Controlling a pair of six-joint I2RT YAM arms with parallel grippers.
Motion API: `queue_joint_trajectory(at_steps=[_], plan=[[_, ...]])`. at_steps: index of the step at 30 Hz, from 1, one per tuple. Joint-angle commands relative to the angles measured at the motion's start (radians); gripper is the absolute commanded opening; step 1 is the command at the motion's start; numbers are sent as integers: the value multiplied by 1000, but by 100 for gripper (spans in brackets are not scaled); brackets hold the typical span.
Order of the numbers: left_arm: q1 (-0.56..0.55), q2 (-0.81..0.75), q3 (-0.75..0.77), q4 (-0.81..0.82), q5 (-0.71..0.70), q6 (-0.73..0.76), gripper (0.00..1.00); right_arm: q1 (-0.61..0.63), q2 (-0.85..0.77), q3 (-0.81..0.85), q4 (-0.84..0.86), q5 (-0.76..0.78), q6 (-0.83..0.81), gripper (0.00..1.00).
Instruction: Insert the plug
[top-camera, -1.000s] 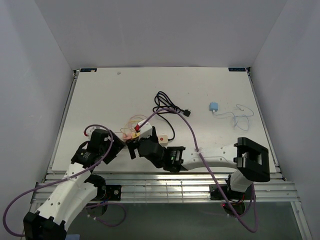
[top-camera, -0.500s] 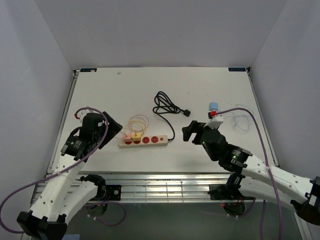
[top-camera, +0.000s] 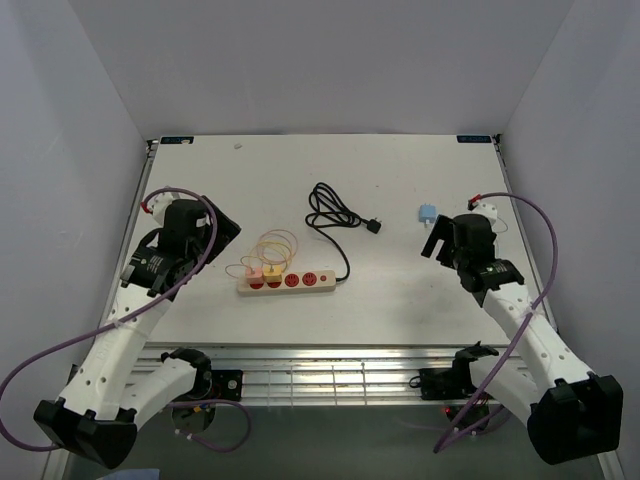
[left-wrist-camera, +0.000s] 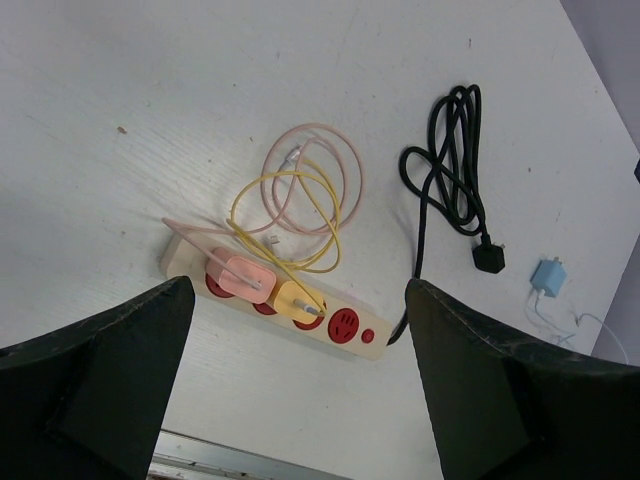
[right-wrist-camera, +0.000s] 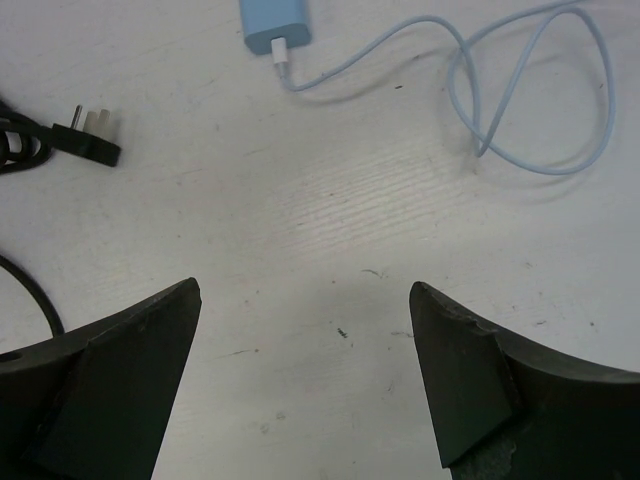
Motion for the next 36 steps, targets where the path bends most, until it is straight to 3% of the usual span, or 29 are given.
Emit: queue_joint_trajectory(at_steps=[1, 5, 12, 18, 25, 36], plan=[[-2, -26, 25, -26, -77, -5, 98, -104, 1, 76, 30, -108, -103, 90], [-2, -23, 31, -26, -96, -1, 98, -166, -2, 73, 56, -151, -149, 90], [-2, 5, 47, -13, -139, 24, 98, -166, -2, 110, 57, -153, -157, 90], [-2, 0, 22, 50, -179, 39, 98, -166, -100, 76, 145, -114, -155, 90], [-2, 3, -21, 130, -173, 58, 98, -166, -217, 42, 172, -96, -170, 90], [-2, -17, -65, 150, -118, 61, 98, -166, -223, 30, 140, -130, -166, 90]])
